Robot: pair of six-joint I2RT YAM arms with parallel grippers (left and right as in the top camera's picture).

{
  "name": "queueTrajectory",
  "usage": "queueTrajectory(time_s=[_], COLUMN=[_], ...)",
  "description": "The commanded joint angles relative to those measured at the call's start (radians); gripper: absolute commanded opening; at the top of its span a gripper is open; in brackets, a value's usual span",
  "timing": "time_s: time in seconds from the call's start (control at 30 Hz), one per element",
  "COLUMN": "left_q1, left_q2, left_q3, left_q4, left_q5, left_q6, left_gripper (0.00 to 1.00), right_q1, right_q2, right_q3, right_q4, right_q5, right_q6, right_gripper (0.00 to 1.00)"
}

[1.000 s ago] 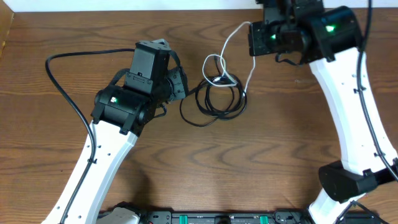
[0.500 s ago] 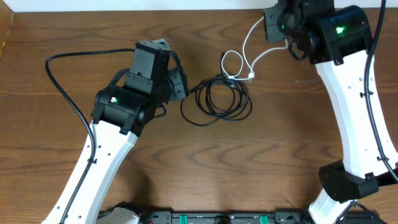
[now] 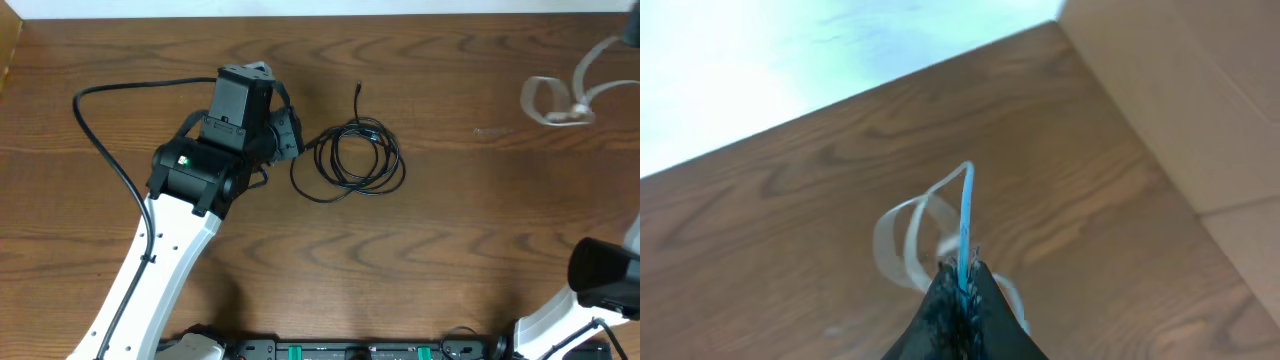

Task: Untangle cables
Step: 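Pull the white cable out of the bundle with the right gripper toward the upper right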

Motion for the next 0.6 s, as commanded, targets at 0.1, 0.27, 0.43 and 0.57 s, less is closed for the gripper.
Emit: queueTrajectory(time_s=[0.1,0.27,0.43,0.57], left_q1=[0.006,0.006,0.006,0.006], left_q2=[0.026,0.027,0.068,0.110], left_q3=[-0.002,-0.003,-0.002,-0.003], left_q4=[0.006,0.023,0.057,0.065], left_q5=[-0.009,-0.010,-0.009,-0.009], left_q6=[0.019,0.016,0.015,0.015], left_gripper=[0.55,0.55,0.55,0.55], right_q1=[-0.177,-0.171,-0.145,-0.148], right_q2=[0.047,0.233,0.434,0.629], right_q3=[0.027,0.027,0.027,0.027], right_q4=[0.195,0.668,0.920,0.815], right_q5=[-0.106,-0.080,-0.061,-0.149], right_q6=[0.009,0.154,0.251,0.254], right_gripper=[0.01,0.01,0.02,0.01])
